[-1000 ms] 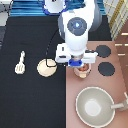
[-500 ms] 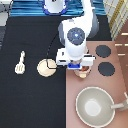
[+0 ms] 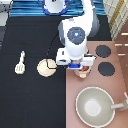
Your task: Take the lid off the pot, put the pot on the plate, and use the tool to push the pot to the front of the table.
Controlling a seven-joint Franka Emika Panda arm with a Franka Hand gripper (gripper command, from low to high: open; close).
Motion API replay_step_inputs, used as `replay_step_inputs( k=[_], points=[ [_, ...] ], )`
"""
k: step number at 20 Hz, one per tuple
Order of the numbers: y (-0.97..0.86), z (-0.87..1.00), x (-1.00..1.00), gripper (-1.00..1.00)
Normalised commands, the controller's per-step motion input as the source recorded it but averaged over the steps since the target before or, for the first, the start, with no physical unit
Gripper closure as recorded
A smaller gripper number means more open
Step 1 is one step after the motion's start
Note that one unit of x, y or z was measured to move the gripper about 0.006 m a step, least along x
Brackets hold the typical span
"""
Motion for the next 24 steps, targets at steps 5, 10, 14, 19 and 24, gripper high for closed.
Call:
replay_step_inputs(
  k=[5, 10, 14, 19, 24],
  points=[
    [0.0, 0.47, 0.0, 1.0],
    [0.0, 0.78, 0.0, 1.0],
    [-0.31, 0.96, -0.13, 1.0],
    [-0.58, 0.61, -0.49, 1.0],
    [-0.6, 0.39, -0.49, 1.0]
  ],
)
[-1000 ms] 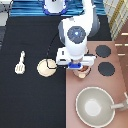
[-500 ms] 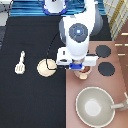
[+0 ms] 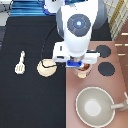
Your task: Take the lid off the pot, put the pot on the plate, and use the tool to push the pot to the front of the table.
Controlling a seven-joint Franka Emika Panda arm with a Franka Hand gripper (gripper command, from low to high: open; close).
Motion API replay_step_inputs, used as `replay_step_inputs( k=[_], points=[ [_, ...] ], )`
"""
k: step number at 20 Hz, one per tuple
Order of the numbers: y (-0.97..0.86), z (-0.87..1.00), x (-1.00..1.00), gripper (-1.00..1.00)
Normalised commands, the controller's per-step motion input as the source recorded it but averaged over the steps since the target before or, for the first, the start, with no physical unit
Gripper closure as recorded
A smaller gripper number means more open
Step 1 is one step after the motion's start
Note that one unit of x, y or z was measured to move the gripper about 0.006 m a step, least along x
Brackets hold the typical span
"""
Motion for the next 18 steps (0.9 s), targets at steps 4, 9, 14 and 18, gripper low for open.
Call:
replay_step_inputs(
  k=[4, 9, 14, 18],
  points=[
    [-0.64, 0.21, -0.51, 1.0],
    [-0.73, 0.08, -0.46, 1.0],
    [-0.83, 0.04, -0.34, 1.0],
    [-0.87, 0.01, -0.22, 1.0]
  ],
)
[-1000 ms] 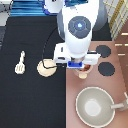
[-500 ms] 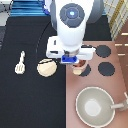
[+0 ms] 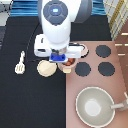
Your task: Take the lid off the pot, put the pot on the plate, and use the tool to push the pot to the front of the table.
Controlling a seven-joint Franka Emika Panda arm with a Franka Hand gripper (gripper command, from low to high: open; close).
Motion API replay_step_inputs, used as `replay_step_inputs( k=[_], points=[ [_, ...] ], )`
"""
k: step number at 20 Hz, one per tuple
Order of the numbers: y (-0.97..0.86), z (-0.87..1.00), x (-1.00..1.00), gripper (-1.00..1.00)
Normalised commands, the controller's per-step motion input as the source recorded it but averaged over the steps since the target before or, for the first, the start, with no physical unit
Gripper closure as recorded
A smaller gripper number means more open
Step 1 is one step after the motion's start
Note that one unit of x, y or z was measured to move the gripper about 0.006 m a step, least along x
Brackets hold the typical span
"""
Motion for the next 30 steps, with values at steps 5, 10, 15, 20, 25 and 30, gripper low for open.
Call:
replay_step_inputs(
  k=[5, 10, 15, 20, 25, 30],
  points=[
    [-0.86, 0.0, -0.22, 1.0],
    [-0.78, -0.12, -0.41, 1.0],
    [-0.56, -0.57, -0.75, 1.0],
    [-0.32, -0.64, -0.8, 1.0],
    [-0.15, -0.4, -0.27, 1.0],
    [-0.11, -0.49, 0.0, 1.0]
  ],
)
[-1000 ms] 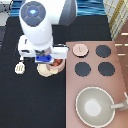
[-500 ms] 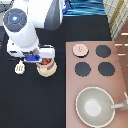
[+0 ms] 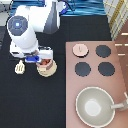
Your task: Take the lid off the pot, put the pot on the plate, and use the tool to push the pot to the front of the table.
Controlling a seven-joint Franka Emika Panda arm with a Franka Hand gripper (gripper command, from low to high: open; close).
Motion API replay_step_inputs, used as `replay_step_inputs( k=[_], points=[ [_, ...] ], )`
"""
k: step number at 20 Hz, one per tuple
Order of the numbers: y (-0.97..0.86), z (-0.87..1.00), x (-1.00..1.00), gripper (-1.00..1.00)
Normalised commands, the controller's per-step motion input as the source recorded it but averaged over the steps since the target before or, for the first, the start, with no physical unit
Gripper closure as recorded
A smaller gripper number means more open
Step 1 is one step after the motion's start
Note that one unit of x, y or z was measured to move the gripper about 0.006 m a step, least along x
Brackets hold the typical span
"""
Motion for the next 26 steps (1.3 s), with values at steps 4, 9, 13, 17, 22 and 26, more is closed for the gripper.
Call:
replay_step_inputs(
  k=[4, 9, 13, 17, 22, 26],
  points=[
    [-0.15, -0.56, -0.09, 1.0],
    [-0.02, -0.21, -0.4, 1.0],
    [0.0, -0.14, -0.58, 1.0],
    [-0.1, -0.11, -0.46, 1.0],
    [-0.05, 0.22, -0.29, -1.0],
    [-0.03, 0.69, -0.35, -1.0]
  ],
)
